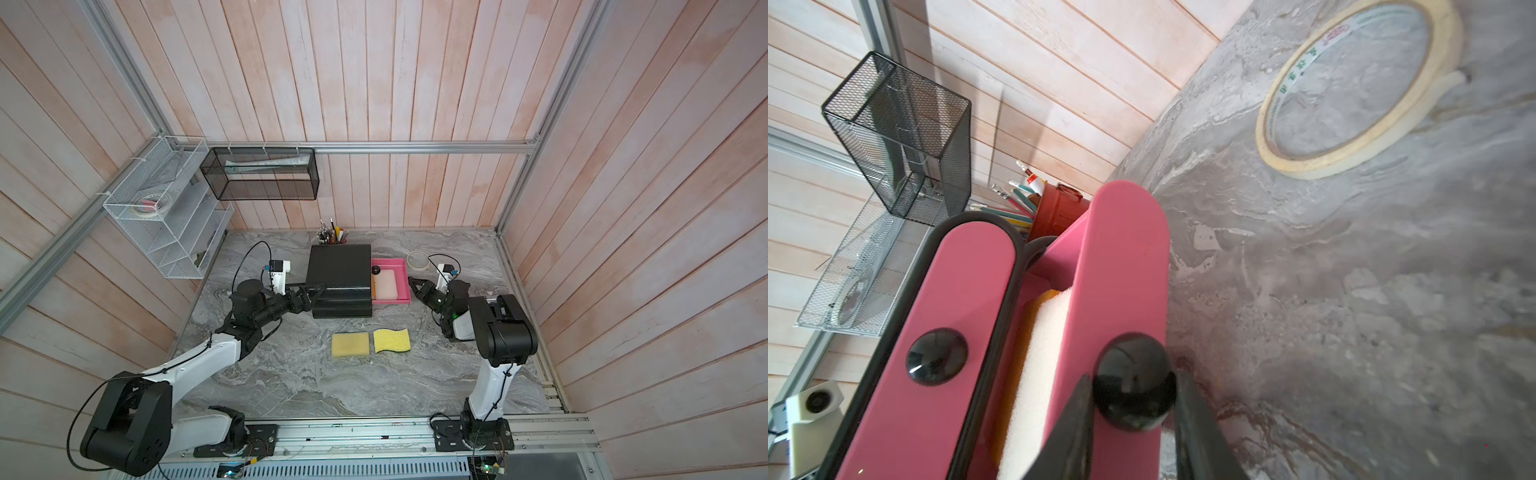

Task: Take the sponge out of the drawer
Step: Open the drawer in the storage box, then pick up the sponge from the drawer.

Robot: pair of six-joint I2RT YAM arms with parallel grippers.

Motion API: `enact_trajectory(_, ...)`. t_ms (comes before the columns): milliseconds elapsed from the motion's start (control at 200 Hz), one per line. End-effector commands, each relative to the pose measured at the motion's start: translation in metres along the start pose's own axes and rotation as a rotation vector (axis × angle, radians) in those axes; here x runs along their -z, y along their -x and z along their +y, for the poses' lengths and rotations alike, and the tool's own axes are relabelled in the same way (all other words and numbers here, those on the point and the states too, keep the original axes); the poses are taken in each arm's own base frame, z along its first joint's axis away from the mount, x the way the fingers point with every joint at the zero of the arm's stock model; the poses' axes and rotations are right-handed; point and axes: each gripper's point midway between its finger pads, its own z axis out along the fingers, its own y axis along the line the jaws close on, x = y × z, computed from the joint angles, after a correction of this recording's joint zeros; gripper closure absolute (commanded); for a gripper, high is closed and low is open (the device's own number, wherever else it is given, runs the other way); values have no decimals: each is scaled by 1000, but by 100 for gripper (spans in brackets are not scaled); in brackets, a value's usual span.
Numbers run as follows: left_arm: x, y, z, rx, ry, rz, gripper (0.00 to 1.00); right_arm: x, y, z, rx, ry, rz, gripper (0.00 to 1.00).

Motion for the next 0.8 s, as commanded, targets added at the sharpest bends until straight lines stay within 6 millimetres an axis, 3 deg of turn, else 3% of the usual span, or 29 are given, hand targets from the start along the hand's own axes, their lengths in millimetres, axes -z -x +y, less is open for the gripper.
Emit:
enact_trajectory(0, 2, 3, 1, -20, 11, -10, 0, 4, -4, -26, -3, -90, -9, 80)
enact_trajectory(280, 1, 2, 2, -16, 9, -8, 1, 2, -10, -42, -25, -121, 4, 80)
enact_trajectory(440, 2, 2, 2, -18, 12, -10, 1, 5, -8, -41, -25, -119, -9, 80)
enact_trajectory(560, 3, 3, 1, -21, 13, -12, 0, 18, 9, -24, 47, -131, -77, 71)
enact_trajectory(675, 5, 3, 1, -22, 19, -16, 0, 31, 30, 6, 166, -163, -122, 62)
enact_trajectory(795, 6, 5, 0, -28, 16, -25, 1, 30, 41, 30, 311, -282, -69, 52)
